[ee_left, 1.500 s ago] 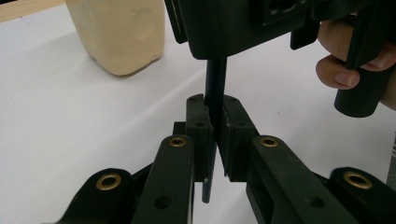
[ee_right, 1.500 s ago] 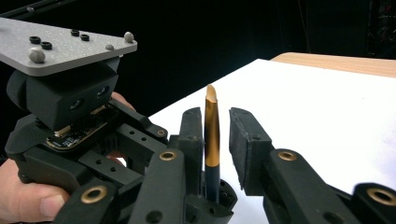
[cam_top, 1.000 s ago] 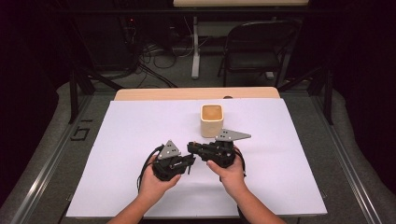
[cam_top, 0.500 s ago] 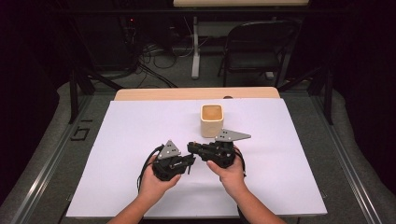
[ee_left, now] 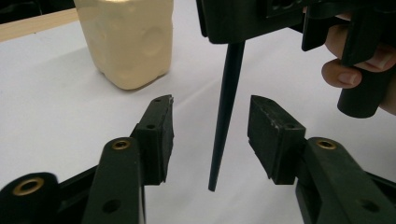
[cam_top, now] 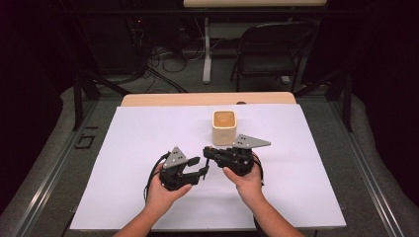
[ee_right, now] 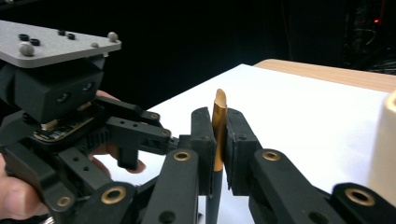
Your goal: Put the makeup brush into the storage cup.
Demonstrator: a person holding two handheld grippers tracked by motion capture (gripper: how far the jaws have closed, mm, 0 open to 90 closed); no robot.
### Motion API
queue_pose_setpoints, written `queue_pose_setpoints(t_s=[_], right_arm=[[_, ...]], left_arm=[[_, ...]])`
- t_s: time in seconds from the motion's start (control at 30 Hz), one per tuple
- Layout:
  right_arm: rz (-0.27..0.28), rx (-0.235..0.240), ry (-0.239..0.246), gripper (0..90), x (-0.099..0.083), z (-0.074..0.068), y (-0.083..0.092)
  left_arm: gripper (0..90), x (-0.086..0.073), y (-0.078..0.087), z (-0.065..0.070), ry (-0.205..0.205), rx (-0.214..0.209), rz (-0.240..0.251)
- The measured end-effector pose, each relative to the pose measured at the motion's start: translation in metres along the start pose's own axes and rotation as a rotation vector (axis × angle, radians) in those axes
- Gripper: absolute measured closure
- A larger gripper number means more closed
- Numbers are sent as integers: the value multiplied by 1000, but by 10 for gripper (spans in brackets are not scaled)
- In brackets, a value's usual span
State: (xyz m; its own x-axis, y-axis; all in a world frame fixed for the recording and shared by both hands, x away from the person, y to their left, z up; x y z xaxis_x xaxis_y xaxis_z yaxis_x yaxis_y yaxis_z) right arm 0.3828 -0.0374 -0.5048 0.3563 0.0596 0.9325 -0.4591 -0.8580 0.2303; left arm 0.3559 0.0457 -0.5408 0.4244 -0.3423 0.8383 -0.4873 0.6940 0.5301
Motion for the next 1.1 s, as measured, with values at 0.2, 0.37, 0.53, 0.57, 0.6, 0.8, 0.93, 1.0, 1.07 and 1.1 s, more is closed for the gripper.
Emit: queue_pose_setpoints(t_s=[0.2,0.37,0.53,0.57,0.6,0.8,0.93,1.0,1.07,1.1], right_arm=[[11,-37,16,841,4,9,7],[15,-66,18,841,5,16,13],[24,-81,20,841,7,20,17],[26,-82,18,841,7,21,17],[27,-84,18,841,7,21,18],[35,-97,15,841,9,25,21],[41,-106,12,841,11,28,23],[42,-116,19,841,11,30,25],[47,-125,26,841,13,31,27],[48,-128,25,841,14,32,28]], left_arm=[[433,-1,1,-5,3,15,-6],[399,-3,1,-11,15,43,-17],[384,-3,1,-15,2,62,-8],[379,-3,1,-16,-9,67,-4],[378,-3,1,-16,-15,68,3],[364,-5,2,-17,-47,85,-20],[342,-6,4,-20,-50,96,-29],[338,-6,7,-22,-37,93,-20],[336,-6,11,-24,-39,96,-12],[324,-7,13,-26,-36,102,-12]])
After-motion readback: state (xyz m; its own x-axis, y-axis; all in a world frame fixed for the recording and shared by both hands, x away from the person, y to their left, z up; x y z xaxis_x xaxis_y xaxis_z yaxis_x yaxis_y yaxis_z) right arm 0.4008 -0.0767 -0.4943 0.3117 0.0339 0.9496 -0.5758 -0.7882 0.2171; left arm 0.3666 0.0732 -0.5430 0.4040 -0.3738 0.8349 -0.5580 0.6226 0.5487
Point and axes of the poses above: each handheld gripper's, and its own axes: y roughly backward along the jaws, x roughly out of its top, z roughly to its right, the point moved 9 cm from there along -y, roughly forward along the jaws, and after that the axes turned 3 degrees about -z, right-handed, at the moved point
